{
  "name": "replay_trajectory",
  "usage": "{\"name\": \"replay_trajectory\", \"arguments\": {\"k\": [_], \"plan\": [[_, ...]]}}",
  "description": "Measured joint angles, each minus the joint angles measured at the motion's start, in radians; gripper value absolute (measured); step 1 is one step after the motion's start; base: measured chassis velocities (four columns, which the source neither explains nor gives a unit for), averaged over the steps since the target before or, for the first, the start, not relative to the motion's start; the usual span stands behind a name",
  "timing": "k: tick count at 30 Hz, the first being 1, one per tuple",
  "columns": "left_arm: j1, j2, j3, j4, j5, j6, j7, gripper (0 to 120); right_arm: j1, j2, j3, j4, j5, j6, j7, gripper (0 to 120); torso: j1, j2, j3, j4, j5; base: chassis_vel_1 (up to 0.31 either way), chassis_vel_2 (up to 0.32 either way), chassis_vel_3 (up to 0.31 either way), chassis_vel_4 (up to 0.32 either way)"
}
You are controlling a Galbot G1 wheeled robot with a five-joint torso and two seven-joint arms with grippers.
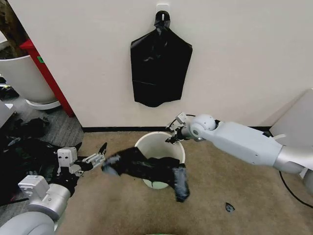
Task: Place the garbage bag over the trash bin.
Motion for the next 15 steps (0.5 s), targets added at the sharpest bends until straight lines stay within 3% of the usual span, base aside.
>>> {"name": "replay_trajectory", "arguments": {"k": [5, 10, 15], "plan": [[0.002, -0.005, -0.001, 0.0, -0.011, 0.002, -0.004, 100, -0.011, -0.028, 0.031, 0.03, 0.054, 0.0, 0.047, 0, 0.0, 0.0, 0.0, 0.0, 0.0, 0.0, 0.0, 0.0, 0.0], [0.009, -0.019, -0.003, 0.0, -0.024, 0.003, -0.011, 100, -0.038, -0.104, 0.081, 0.114, 0.151, 0.0, 0.119, 0, 0.0, 0.0, 0.0, -0.0001, -0.0004, 0.0, 0.0, 0.0, 0.0], [0.005, -0.022, -0.001, 0.0, -0.033, 0.002, -0.012, 100, -0.126, -0.147, 0.187, 0.181, 0.26, 0.001, 0.311, 0, 0.0, 0.0, 0.0, -0.0003, 0.0001, 0.0, 0.0, 0.0, 0.0]]}}
